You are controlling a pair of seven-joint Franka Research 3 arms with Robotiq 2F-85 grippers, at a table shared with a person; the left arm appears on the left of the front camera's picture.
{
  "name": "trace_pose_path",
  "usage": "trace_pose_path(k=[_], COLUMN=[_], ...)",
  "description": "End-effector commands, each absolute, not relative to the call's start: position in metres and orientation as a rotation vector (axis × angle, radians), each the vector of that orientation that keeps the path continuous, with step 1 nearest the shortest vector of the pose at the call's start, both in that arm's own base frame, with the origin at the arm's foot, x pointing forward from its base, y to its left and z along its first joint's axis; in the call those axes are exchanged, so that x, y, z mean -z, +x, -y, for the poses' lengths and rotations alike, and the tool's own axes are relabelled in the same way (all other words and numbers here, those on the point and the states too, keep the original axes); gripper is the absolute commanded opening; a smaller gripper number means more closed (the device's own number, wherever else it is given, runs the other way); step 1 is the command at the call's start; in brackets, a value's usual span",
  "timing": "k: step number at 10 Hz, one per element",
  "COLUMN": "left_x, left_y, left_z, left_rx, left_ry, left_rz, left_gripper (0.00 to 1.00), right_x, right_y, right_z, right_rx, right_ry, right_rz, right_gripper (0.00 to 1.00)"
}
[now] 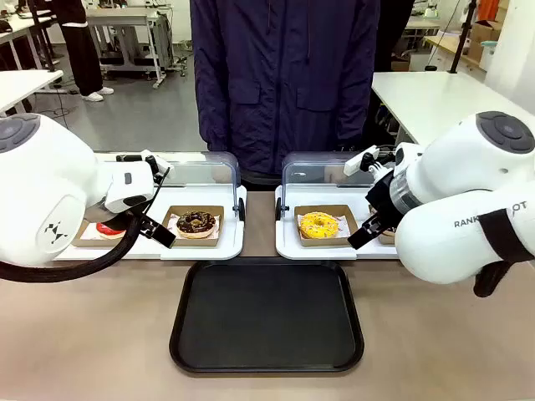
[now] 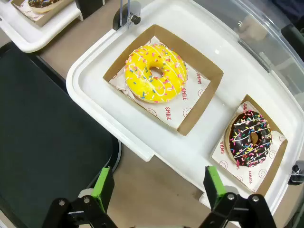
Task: Move the fourth donut from the left to the tray.
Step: Pick up the Paper togo box containing the Donut indicated by the person and place it on the Handle tray.
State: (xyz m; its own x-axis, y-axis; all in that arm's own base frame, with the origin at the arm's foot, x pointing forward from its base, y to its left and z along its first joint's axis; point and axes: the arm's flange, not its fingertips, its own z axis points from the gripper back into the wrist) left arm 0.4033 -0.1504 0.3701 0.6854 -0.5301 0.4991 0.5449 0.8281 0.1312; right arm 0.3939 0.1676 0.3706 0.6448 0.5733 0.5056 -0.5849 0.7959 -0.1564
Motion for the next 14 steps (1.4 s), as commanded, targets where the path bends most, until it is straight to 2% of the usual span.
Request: trace_pose_path(k=[1,10,12,14], left_x=[-0.370,-0.370,-0.434,-0.491], left_y=[0.403,0.403,0.411,0.429], left_z=[0.150,0.150,0.142,0.116], left_rx=[0.602,0.602,0.635,0.664], left_ry=[-0.028,-0.029,-0.121,-0.161], left_rz=[0.551,0.550,0.603,0.584], left_gripper=[1.00,1.00,1.00,1.00], right_x=[-0.371,-0.371,-0.429,-0.489], right_y=[0.394,0.394,0.410,0.423], right_z=[-0.168,-0.168,-0.163,-0.139], right_rx=[-0.659,-0.661,-0.667,-0.677], right_ry=[0.022,0.021,0.073,0.131], right_rz=[0.568,0.568,0.580,0.577], right_gripper=[1.00,1.00,1.00,1.00])
